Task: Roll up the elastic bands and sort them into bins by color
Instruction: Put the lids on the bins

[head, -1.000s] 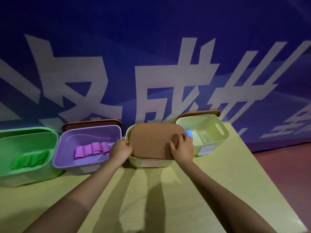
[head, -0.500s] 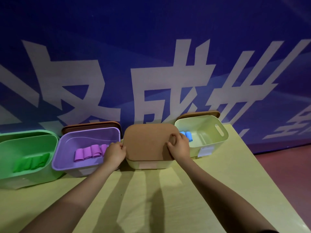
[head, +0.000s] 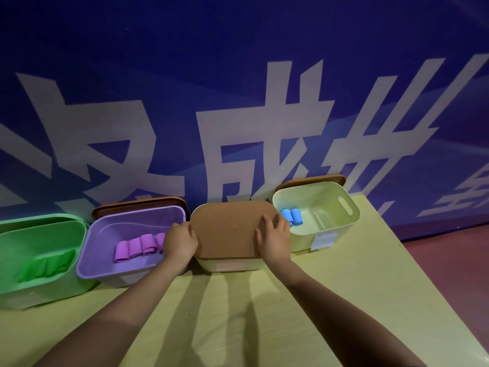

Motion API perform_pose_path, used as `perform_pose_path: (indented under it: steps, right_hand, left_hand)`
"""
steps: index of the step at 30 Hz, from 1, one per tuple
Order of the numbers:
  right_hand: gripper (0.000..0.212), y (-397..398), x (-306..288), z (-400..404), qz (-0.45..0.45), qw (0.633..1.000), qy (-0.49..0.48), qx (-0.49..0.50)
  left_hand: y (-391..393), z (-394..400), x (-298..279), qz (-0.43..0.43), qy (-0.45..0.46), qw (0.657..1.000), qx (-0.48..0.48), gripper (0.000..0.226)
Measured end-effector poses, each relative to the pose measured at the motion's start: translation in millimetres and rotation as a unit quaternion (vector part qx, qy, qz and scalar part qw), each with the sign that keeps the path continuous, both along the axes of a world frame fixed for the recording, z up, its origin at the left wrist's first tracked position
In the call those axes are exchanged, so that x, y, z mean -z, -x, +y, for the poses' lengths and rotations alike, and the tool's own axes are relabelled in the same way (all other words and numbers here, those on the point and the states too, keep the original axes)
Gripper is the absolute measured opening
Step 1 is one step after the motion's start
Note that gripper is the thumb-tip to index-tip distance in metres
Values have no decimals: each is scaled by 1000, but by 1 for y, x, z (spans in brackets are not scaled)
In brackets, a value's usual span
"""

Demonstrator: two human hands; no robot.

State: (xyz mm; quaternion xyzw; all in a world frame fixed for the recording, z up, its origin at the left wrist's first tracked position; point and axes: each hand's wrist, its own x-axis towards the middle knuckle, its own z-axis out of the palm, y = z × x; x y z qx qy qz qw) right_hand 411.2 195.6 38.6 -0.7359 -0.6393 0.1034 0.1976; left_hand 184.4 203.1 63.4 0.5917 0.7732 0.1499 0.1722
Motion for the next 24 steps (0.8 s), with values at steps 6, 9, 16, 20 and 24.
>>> perform_pose_path:
  steps: [6, 9, 16, 20, 24]
  right_hand:
    - [36, -3, 6, 3, 96, 994, -51, -11]
    - [33, -4, 9, 3, 133, 989, -71, 0]
    - [31, -3, 14, 3, 143, 986, -87, 9]
    - [32, 1, 13, 4, 110, 990, -81, 17]
    - [34, 6, 12, 7, 88, 994, -65, 18]
  left_hand:
    - [-2, 14, -2, -65, 34, 996, -44, 22]
    - [-1, 28, -3, -124, 78, 986, -77, 28]
    - [3, 34, 5, -88, 75, 991, -72, 23]
    - [-1, 38, 7, -52, 65, 993, -79, 22]
    - [-1, 38, 12, -74, 49, 990, -106, 26]
